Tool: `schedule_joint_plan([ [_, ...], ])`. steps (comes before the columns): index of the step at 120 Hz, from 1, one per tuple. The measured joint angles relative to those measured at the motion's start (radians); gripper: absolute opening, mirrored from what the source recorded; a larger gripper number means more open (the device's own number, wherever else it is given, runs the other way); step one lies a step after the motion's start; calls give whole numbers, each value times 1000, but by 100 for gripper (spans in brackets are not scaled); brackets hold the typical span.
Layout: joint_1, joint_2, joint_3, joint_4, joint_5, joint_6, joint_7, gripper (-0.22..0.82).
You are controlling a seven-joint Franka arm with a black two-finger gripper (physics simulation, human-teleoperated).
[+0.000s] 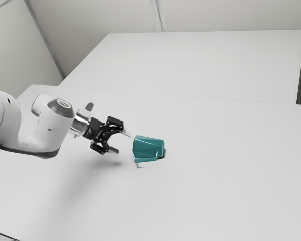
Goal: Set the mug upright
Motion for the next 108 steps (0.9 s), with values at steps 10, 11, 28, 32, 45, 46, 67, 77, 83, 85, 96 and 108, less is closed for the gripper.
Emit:
schedule_joint_plan([
  [10,-13,17,0,20,-17,0,8,60],
  [11,-15,19,0,22,-19,0,9,60],
  [28,-23,50,0,51,-42,0,22,60],
  [32,-24,64,0,67,-48,-1,24,60],
  [45,-37,107,-1,107,-70,-5,31,60],
  [46,-39,109,-1,108,-72,-6,32,60],
  [67,-57,162,-3,168,-97,-15,41,60],
  [77,-65,187,-3,192,-110,-21,44,60],
  [83,-67,202,-3,205,-120,-27,46,58],
  [85,-67,206,-4,209,-122,-28,47,57],
  [96,-69,226,-9,235,-132,-37,50,46],
  [108,-73,242,-12,249,-151,-49,53,38],
])
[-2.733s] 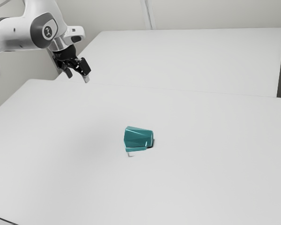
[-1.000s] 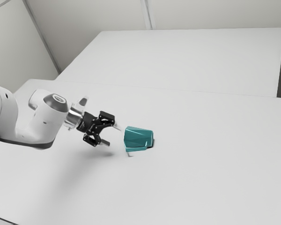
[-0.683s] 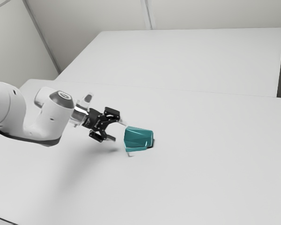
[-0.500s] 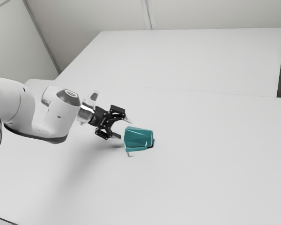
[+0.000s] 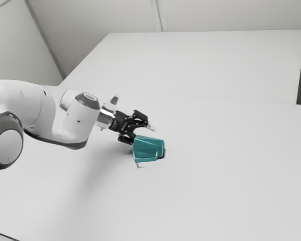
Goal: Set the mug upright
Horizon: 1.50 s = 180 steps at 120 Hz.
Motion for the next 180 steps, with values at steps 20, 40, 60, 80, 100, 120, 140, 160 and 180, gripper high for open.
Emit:
schedule_joint_plan([
  [20,-2,10,-1,4,-31,-11,10,28],
  [40,-3,7,-1,7,-44,-22,20,13],
  [60,-7,4,-1,11,-47,-29,28,-6],
  [80,-8,2,-1,12,-46,-32,33,-14],
  [100,-9,1,-1,12,-42,-31,33,-17],
  [120,-10,-9,-1,12,-40,-30,33,-18],
  [140,-15,-40,-4,10,-35,-30,33,-18],
  [160,-9,-86,-3,17,57,-31,33,-18],
  [180,2,-90,6,50,233,-19,43,-18],
])
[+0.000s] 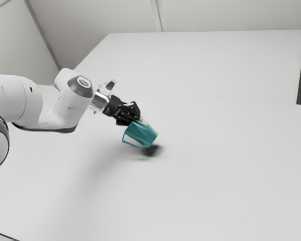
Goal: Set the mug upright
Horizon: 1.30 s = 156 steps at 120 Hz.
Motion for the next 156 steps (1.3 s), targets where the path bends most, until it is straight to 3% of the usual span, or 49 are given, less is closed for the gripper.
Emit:
schedule_joint_plan([
  [36,-41,15,3,75,340,94,23,-18],
  [90,-81,139,4,215,695,128,40,-18],
  [156,-111,237,3,302,941,131,60,-18],
])
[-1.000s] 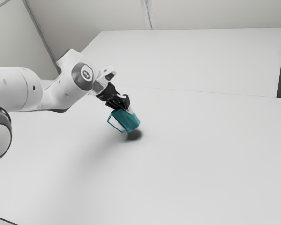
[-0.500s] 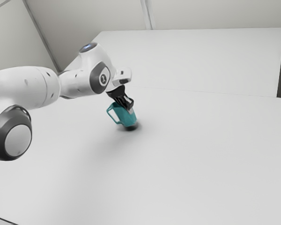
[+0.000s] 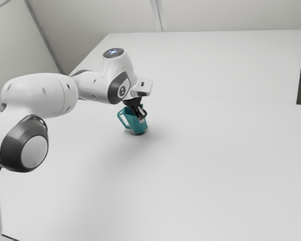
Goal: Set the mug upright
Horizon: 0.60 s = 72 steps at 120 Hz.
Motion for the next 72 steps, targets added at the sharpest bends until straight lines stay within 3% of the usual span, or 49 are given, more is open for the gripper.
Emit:
schedule_joint_plan([
  [23,-5,14,0,5,15,-1,7,-17],
  [49,-6,14,0,7,12,-9,24,28],
  [72,-12,-4,1,24,18,-29,34,47],
])
